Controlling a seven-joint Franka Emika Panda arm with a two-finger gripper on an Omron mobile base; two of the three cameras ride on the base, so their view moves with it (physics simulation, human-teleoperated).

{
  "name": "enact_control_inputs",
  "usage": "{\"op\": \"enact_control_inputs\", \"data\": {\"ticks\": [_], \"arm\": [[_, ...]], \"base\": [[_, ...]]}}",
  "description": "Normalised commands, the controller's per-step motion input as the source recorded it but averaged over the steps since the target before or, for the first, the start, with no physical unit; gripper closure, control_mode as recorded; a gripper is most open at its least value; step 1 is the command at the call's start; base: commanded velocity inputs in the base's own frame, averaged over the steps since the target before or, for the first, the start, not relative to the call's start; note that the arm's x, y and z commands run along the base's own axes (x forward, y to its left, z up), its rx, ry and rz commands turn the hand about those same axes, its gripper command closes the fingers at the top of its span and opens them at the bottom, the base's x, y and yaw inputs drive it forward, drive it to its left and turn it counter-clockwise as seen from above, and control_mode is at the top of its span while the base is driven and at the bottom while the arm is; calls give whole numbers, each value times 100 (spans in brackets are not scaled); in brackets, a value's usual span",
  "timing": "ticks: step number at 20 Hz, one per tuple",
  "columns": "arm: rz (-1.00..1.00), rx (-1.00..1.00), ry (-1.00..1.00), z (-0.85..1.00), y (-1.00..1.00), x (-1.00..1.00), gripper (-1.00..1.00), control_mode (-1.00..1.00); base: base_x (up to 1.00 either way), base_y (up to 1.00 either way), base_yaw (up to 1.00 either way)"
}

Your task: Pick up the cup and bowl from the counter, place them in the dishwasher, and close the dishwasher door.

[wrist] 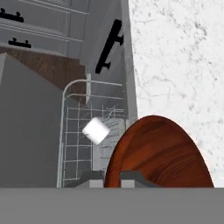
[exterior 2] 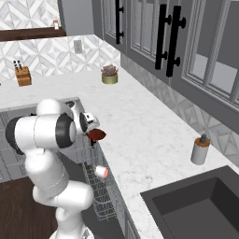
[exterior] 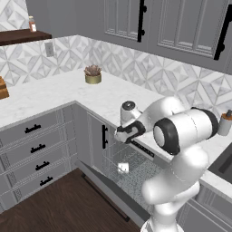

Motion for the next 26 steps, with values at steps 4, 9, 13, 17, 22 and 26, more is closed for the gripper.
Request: {"op": "enact_control_inputs", "data": {"ticks": [4, 9, 13, 17, 22, 26], "arm": [[-11, 6, 4, -5, 69, -98, 100, -100], [-14, 5, 7, -54, 17, -59, 100, -100], [-15, 1, 3, -80, -3, -7, 100, -100], [-13, 1, 3, -93, -9, 0, 100, -100], [-10, 0, -1, -86, -23, -7, 100, -100], [-9, -3, -9, -72, -41, -26, 100, -100]], "base": [[0, 0, 0], [0, 0, 0], [0, 0, 0], [0, 0, 0], [0, 0, 0], [0, 0, 0]]}}
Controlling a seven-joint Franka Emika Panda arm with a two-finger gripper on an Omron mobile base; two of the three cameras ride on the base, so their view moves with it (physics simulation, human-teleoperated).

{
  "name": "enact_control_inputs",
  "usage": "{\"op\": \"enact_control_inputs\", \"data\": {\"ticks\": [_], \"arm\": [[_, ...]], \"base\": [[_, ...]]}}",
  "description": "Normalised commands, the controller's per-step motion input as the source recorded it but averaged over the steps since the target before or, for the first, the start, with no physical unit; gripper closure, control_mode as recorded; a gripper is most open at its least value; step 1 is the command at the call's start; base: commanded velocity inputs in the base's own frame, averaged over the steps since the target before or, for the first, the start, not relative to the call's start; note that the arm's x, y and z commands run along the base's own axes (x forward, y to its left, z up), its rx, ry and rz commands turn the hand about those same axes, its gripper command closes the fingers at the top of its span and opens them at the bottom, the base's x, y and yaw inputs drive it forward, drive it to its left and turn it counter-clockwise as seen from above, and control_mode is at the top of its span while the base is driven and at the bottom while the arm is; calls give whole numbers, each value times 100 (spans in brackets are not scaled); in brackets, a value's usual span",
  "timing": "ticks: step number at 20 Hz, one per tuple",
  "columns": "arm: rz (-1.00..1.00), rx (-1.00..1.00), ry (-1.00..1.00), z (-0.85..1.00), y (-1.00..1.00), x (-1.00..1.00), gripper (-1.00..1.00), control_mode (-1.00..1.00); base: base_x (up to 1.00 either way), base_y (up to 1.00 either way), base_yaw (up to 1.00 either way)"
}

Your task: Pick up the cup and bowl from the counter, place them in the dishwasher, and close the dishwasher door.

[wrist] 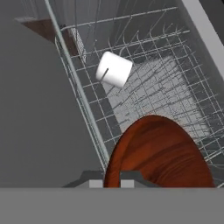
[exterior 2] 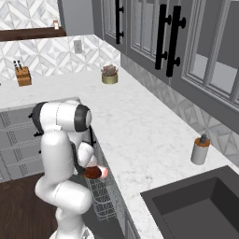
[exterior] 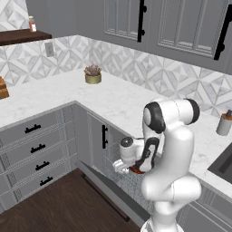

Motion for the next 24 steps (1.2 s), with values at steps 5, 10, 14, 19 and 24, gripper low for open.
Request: {"op": "enact_control_inputs", "data": {"ticks": [5, 10, 14, 19, 24], "arm": [[-7, -7, -16, -60, -35, -16, 100, -100], [-6, -2, -14, -43, -22, -16, 100, -100], [-3, 0, -13, -41, -8, -14, 100, -100], [-3, 0, -4, -16, -3, -5, -100, -100], [-2, 0, -4, 0, 0, -15, -100, -100]], "base": [[0, 0, 0], [0, 0, 0], [0, 0, 0], [0, 0, 0], [0, 0, 0]]}}
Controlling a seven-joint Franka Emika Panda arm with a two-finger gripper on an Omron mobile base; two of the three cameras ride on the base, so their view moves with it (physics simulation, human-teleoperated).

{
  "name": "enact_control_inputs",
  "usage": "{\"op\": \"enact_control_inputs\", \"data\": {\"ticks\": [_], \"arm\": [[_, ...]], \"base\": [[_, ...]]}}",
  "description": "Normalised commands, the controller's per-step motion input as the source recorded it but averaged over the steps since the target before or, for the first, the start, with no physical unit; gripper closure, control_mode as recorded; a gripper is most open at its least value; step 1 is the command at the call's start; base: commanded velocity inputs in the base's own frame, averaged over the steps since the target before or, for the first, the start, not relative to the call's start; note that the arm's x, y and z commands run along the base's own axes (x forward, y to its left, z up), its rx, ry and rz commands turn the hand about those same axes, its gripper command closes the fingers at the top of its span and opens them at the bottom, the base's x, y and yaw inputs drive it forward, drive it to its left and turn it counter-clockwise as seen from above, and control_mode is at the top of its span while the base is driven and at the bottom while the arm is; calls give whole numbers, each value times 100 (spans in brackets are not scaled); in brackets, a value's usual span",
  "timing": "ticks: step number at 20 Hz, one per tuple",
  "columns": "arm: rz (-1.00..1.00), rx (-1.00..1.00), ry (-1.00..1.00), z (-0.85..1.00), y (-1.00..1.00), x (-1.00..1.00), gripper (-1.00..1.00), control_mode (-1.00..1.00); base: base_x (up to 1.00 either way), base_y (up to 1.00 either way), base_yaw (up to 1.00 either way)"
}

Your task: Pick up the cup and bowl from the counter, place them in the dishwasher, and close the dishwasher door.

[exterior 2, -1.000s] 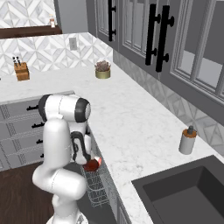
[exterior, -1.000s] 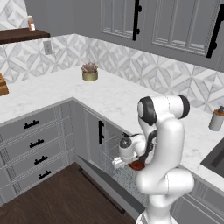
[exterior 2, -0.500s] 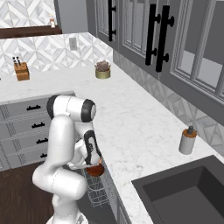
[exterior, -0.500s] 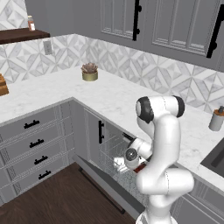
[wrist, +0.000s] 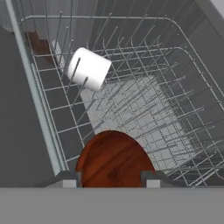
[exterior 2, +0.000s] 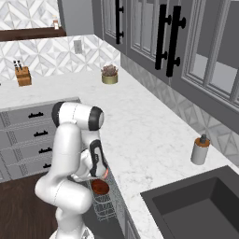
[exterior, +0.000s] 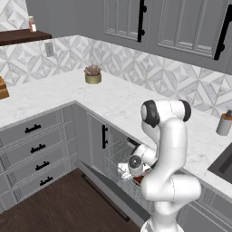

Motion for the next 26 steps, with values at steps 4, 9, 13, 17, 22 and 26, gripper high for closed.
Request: {"op": "enact_control_inputs", "data": {"ticks": [4, 9, 13, 17, 22, 26], "arm": [[-2, 0, -9, 46, 0, -31, -100, -100], [0, 1, -9, 98, 20, -70, -100, -100], [0, 3, 0, 100, 54, -58, -100, -100], [0, 4, 7, 100, 75, -20, -100, -100], [0, 2, 11, 100, 85, 4, -100, -100], [0, -1, 19, 100, 97, 1, -100, -100]], "base": [[0, 0, 0], [0, 0, 0], [0, 0, 0], [0, 0, 0], [0, 0, 0], [0, 0, 0]]}}
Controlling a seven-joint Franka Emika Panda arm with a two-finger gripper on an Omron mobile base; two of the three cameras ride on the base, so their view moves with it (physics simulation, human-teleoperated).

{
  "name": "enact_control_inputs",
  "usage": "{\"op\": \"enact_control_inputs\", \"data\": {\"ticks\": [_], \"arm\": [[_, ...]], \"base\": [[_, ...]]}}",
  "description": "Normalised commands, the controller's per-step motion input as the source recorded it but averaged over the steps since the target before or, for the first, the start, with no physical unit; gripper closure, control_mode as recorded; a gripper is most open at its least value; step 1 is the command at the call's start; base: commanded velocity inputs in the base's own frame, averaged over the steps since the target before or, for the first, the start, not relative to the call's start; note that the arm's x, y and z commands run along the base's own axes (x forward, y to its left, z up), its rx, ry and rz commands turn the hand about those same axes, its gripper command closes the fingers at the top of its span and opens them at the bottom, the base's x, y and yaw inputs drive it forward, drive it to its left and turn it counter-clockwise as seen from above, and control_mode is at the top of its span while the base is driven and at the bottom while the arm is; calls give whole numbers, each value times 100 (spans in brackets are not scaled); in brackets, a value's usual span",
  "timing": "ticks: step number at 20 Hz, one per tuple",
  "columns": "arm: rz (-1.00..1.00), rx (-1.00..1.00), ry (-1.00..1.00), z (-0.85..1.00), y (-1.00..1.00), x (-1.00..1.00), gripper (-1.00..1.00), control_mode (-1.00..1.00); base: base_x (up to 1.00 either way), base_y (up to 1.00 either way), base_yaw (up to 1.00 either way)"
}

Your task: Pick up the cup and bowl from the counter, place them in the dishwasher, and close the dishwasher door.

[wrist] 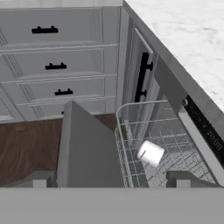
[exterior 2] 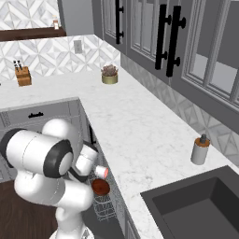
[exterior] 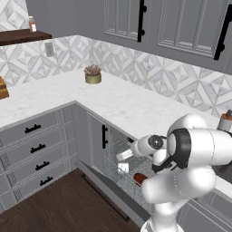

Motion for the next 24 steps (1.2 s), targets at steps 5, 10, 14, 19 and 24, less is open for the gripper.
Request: {"op": "enact_control_inputs", "data": {"ticks": [5, 10, 14, 19, 24], "arm": [[0, -7, 26, 100, 100, 0, -100, -100], [0, -11, 8, 100, 99, 0, -100, -100], [0, -21, -1, 100, 90, 0, -100, -100], [0, -32, -1, 100, 82, 0, -100, -100], [0, -46, 0, 100, 77, 0, -100, -100]], "base": [[0, 0, 0], [0, 0, 0], [0, 0, 0], [0, 0, 0], [0, 0, 0]]}}
